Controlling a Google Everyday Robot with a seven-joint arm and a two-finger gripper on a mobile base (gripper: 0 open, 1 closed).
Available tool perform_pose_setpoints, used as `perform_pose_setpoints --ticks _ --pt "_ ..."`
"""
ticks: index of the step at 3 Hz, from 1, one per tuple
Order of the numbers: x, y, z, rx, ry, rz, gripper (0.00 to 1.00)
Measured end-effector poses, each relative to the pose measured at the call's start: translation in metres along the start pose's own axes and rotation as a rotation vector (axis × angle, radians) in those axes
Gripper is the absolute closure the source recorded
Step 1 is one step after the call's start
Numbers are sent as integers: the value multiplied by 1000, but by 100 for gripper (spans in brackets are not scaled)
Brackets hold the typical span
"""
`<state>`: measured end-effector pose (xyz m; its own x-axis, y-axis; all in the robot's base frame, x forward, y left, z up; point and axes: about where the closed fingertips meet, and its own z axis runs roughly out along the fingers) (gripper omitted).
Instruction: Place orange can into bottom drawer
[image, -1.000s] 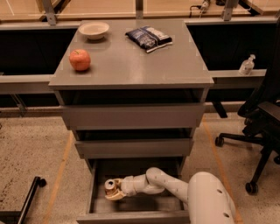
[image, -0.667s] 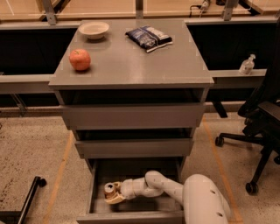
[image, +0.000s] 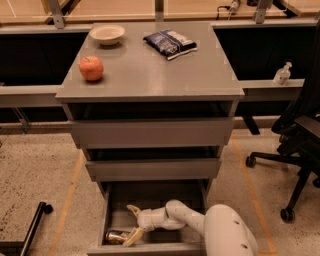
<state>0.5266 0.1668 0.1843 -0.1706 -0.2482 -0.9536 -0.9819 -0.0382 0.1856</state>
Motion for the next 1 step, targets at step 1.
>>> perform_pose_setpoints --ticks 1 --pt "0 0 0 0 0 0 0"
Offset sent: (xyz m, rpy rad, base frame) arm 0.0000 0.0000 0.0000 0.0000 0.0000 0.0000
